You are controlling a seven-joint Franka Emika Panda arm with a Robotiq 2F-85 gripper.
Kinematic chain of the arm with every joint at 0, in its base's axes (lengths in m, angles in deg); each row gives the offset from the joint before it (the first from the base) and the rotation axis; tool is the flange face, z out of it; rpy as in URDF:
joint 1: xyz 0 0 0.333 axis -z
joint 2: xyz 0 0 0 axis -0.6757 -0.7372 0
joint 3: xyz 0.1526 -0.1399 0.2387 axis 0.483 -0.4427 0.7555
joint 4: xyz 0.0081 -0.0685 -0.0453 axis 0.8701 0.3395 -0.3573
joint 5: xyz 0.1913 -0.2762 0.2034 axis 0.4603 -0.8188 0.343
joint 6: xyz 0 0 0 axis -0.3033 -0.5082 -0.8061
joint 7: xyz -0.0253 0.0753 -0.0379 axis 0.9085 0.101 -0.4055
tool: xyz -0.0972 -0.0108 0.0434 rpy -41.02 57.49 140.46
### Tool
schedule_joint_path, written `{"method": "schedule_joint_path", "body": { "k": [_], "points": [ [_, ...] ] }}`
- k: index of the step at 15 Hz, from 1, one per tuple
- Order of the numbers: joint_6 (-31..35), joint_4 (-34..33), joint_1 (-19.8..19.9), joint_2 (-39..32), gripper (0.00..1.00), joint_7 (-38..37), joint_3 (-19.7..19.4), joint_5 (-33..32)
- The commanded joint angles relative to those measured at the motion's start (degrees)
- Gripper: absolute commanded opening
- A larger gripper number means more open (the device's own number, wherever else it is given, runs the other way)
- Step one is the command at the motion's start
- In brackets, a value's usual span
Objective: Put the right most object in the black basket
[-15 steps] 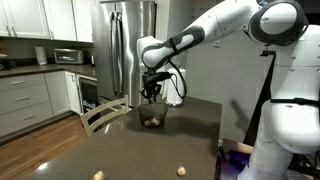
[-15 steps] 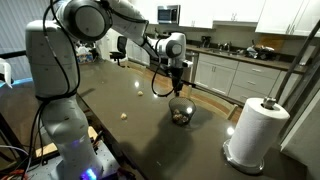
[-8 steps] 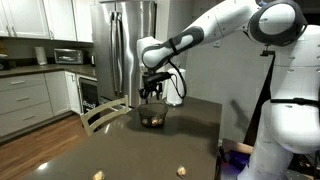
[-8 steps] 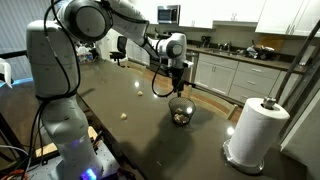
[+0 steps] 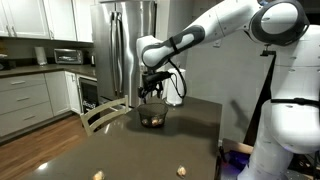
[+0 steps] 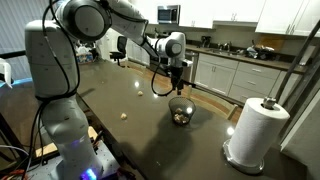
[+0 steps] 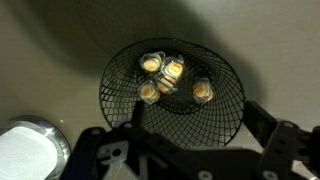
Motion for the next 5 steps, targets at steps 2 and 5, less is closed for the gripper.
{"method": "schedule_joint_path", "body": {
  "k": [2,5],
  "points": [
    [-0.8,1.8,0.3,2.6,1.00,3.5,0.7,0.8],
    [-0.3,0.5,0.2,1.1,1.00,1.9,0.7,0.1]
  ]
}}
